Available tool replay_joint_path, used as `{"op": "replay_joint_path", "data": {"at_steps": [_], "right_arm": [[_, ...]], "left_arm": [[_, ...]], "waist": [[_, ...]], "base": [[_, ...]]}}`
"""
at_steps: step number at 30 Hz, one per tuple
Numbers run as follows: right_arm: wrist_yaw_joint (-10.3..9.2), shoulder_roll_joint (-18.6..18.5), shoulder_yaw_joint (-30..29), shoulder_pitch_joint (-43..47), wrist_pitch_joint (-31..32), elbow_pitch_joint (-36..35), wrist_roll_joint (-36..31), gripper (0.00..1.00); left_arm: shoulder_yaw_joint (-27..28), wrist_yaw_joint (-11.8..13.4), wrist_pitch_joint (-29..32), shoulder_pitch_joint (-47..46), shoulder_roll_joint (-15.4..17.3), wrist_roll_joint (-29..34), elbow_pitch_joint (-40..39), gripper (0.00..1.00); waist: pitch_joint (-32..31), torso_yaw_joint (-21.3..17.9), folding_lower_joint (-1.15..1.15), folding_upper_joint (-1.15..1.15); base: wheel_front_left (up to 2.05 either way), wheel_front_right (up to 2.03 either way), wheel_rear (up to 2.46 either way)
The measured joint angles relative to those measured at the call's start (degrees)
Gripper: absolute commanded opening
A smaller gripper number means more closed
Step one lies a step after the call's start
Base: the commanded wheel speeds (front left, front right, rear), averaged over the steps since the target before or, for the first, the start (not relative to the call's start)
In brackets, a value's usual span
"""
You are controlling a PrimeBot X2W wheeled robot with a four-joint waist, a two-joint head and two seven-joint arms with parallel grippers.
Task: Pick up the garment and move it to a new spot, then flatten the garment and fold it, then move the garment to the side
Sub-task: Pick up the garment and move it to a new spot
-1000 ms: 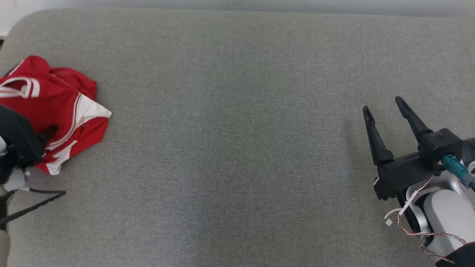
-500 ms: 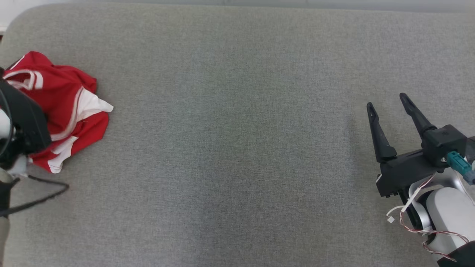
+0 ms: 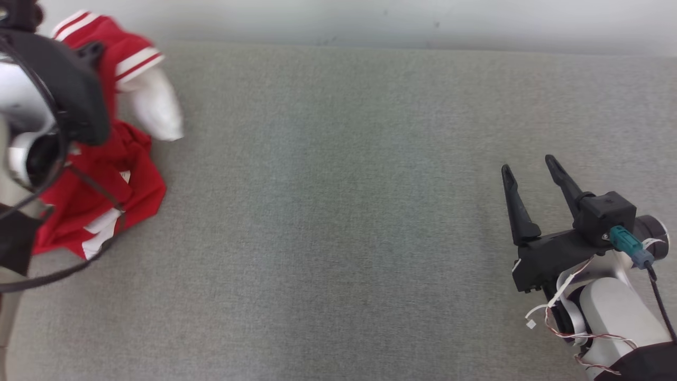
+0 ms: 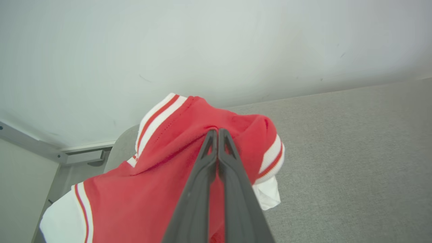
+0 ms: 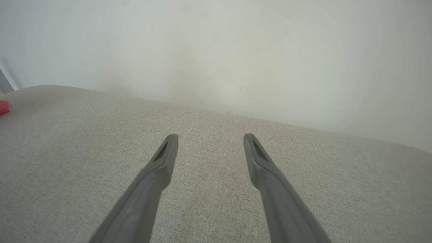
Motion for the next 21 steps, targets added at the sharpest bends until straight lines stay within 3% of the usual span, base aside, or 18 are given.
{"op": "replay_joint_path", "data": {"at_steps": [14, 21], "right_arm": [[-0.24, 2.08, -0.69, 0.42, -2.29, 3.23, 2.04, 1.00], [-0.65, 1.75, -2.49, 2.37, -3.07, 3.91, 2.86, 1.00]], "left_arm": [[-17.26, 0.00, -4.16, 1.02, -1.99, -10.93, -19.95, 0.00], [-24.23, 0.00, -5.13, 6.93, -6.30, -15.04, -26.07, 0.00]], "waist": [[-3.19, -7.15, 0.00, 0.00], [-3.23, -11.70, 0.00, 0.00]], "base": [[0.00, 0.00, 0.00], [0.00, 0.00, 0.00]]}}
